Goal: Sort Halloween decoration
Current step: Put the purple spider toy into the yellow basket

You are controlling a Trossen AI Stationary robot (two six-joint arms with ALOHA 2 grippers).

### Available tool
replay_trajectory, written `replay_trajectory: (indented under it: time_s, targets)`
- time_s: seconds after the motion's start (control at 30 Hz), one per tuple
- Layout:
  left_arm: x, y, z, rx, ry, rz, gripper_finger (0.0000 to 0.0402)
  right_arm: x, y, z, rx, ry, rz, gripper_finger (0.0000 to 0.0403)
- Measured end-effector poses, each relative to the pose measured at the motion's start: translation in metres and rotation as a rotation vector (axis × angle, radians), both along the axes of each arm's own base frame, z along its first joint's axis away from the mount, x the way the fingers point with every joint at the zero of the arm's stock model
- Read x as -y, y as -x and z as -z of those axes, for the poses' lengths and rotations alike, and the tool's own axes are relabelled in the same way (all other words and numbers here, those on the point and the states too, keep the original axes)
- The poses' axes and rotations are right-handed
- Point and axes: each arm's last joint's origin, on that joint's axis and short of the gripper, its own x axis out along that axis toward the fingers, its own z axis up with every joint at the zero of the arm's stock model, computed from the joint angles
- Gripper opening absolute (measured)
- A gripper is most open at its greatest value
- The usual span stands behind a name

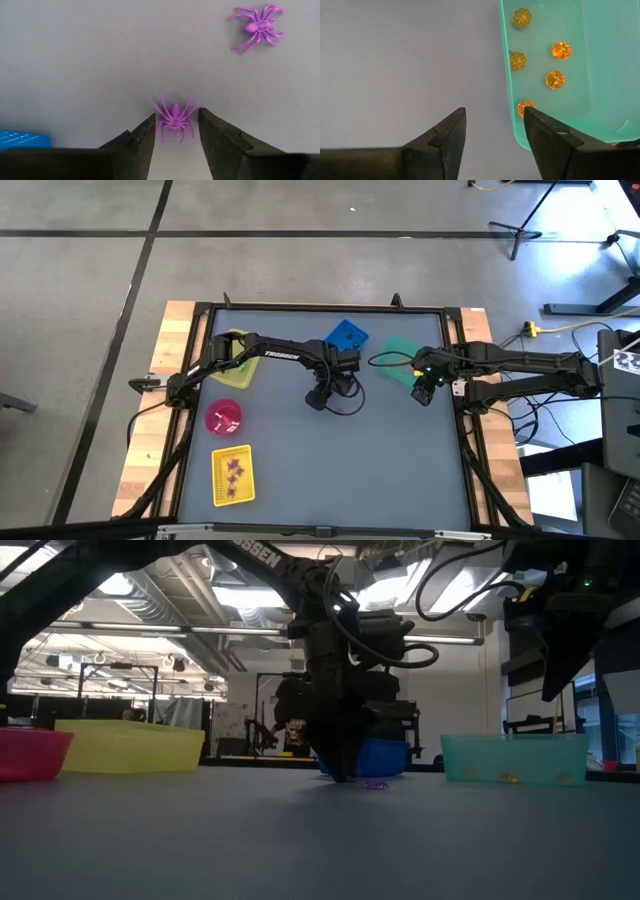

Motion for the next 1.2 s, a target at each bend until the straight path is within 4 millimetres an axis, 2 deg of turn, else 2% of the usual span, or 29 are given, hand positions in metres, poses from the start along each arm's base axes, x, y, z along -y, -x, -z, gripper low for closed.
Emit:
replay_trajectory:
  time_s: [0.23,0.53,0.83,1.2]
  targets:
    - [0.0,0.001,0.001,-0.006,0.002,0.0,0.0113,0.0,0.0,0.0,0.0,0.0,0.0,0.02]
    - [0.0,0.001,0.001,-0.007,0.002,0.0,0.0096,0.0,0.0,0.0,0.0,0.0,0.0,0.02]
    - [0.001,0.001,0.001,-0.007,0.003,-0.002,0.0092,0.0,0.0,0.0,0.0,0.0,0.0,0.02]
    - [0.014,-0.001,0.001,-0.011,-0.014,0.005,0.0091,0.0,0.0,0.0,0.0,0.0,0.0,0.02]
